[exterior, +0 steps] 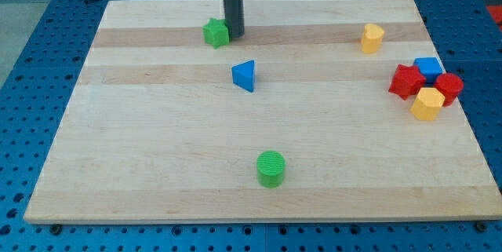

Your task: Move the green star towards the top left

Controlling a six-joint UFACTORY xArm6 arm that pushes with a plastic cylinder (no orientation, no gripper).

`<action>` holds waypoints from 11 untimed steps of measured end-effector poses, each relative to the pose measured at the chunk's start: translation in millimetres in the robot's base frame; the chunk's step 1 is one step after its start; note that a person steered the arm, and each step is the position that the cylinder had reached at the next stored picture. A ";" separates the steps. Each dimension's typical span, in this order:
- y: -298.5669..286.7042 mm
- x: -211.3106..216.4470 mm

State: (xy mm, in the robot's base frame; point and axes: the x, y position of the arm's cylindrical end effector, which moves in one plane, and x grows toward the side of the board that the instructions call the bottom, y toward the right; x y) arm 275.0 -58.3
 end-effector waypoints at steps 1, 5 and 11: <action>-14.5 -13.7; 43.8 65.7; -91.6 76.9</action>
